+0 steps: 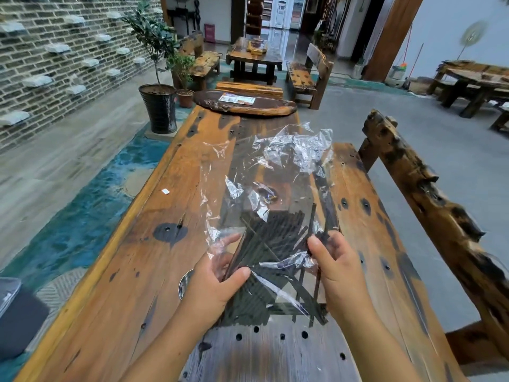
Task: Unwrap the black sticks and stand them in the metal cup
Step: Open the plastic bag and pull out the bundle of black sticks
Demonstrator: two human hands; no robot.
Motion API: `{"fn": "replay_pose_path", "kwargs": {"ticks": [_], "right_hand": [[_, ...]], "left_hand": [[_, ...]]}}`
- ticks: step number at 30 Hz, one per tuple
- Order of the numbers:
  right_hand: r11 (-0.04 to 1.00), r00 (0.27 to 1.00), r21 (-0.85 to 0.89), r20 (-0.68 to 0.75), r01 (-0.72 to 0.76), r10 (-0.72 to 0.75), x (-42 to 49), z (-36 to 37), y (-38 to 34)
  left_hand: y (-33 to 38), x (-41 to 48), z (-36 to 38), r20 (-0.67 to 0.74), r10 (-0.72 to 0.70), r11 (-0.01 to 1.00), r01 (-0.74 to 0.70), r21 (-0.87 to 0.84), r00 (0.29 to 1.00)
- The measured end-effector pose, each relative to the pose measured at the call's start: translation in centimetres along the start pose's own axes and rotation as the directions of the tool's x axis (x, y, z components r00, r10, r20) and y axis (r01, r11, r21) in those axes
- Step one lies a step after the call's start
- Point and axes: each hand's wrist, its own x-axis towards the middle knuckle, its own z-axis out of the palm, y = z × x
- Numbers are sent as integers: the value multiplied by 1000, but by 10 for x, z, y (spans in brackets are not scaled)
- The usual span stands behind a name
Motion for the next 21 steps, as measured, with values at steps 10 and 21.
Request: {"fn": "replay_pose_path", "kwargs": {"ticks": [10, 21], "right_hand": [[902, 961, -356, -39, 243, -274, -10, -18, -19], [721, 868, -483, 302, 496, -395, 3, -19, -82]], "left_hand": [[-7, 3, 3, -15, -81, 935, 71, -347, 997], [-19, 21, -12, 127, -116, 729, 171, -663, 985]]}}
